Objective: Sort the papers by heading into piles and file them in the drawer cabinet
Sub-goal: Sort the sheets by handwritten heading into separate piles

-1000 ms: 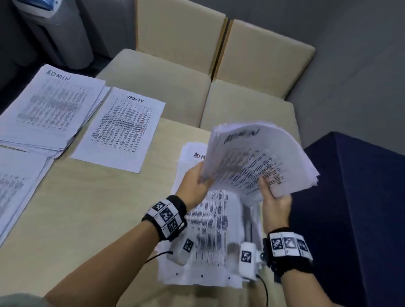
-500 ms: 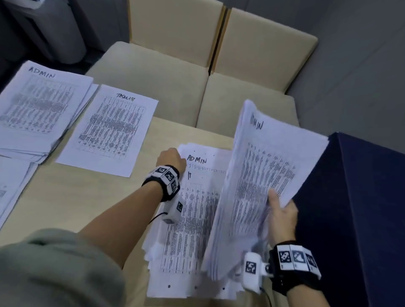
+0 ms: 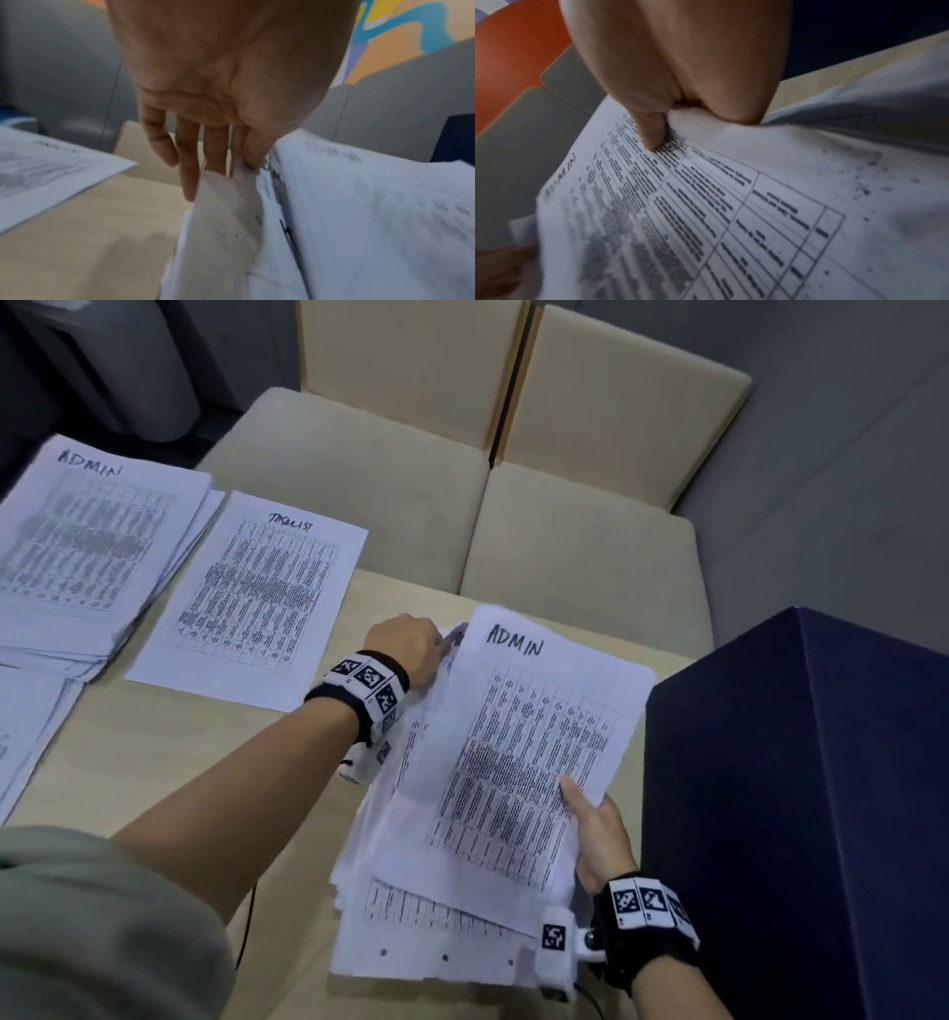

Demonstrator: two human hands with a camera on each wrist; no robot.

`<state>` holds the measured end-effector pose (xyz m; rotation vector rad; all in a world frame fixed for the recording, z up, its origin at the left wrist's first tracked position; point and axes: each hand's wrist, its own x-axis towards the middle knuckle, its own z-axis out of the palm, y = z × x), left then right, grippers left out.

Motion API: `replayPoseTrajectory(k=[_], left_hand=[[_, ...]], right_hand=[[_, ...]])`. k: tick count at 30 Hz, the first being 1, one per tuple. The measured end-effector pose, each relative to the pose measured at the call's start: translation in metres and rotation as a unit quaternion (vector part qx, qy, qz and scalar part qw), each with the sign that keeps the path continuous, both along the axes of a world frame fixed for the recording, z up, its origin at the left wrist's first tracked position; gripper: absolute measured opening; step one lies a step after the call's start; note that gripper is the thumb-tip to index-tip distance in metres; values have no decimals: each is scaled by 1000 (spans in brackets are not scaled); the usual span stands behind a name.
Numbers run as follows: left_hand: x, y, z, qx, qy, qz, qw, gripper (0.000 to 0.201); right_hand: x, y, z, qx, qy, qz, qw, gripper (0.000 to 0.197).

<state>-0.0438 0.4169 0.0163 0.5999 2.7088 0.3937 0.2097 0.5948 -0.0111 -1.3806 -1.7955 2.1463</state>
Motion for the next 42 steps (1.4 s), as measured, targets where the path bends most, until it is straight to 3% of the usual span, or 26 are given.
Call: replayPoseTrajectory(k=[2, 5, 9, 12, 15, 17, 21, 24, 27, 28, 30, 32, 35, 36, 38, 40, 42], left_hand=[[-2, -4, 8, -2, 67, 43, 997, 41], [-11, -16, 27, 114, 121, 142, 976, 35], [-27, -45, 82, 286, 193, 256, 903, 36], [-33, -72, 141, 416, 241, 234, 845, 36], [-27, -92, 194, 517, 242, 145, 808, 15], [-21, -96, 214, 570, 240, 101, 780, 15], [-13, -95, 221, 661, 172, 122, 720, 23], [-13, -92, 192, 644, 94, 184, 736, 24], [-6, -85, 159, 628, 29, 239, 740, 27], [-3, -80, 147, 602, 14, 262, 754, 30], [11, -64, 119, 494, 14, 284, 822, 45], [33, -52, 85, 361, 18, 249, 899, 51], [62, -42, 33, 162, -3, 144, 976, 56], [68, -42, 20, 92, -2, 120, 988, 58], [78, -42, 6, -12, 21, 91, 996, 65], [83, -42, 2, -68, 59, 41, 995, 66], [87, -41, 4, -90, 83, -4, 993, 63]], right_hand=[[4, 0, -5, 5, -3, 7, 1000, 71], [10, 1, -7, -7, -5, 11, 1000, 84], [11, -7, 14, 14, -5, -34, 999, 49], [13, -3, 31, 68, 9, -121, 990, 19], [14, -2, 57, 88, 48, -192, 976, 28], [13, -3, 77, 75, 86, -223, 968, 34], [7, -7, 120, 25, 199, -210, 957, 27], [6, -3, 142, 18, 259, -212, 942, 26], [8, 6, 136, 19, 256, -204, 945, 21], [9, 7, 133, 20, 245, -200, 948, 20], [10, 10, 122, 11, 216, -188, 958, 21], [13, 8, 108, 12, 172, -180, 969, 25], [23, 6, 78, 28, 96, -176, 979, 65], [27, 7, 67, 45, 78, -167, 982, 69], [33, 5, 59, 59, 54, -136, 987, 44], [36, 5, 59, 57, 25, -115, 991, 29], [40, 8, 57, -1, 32, -110, 993, 31]])
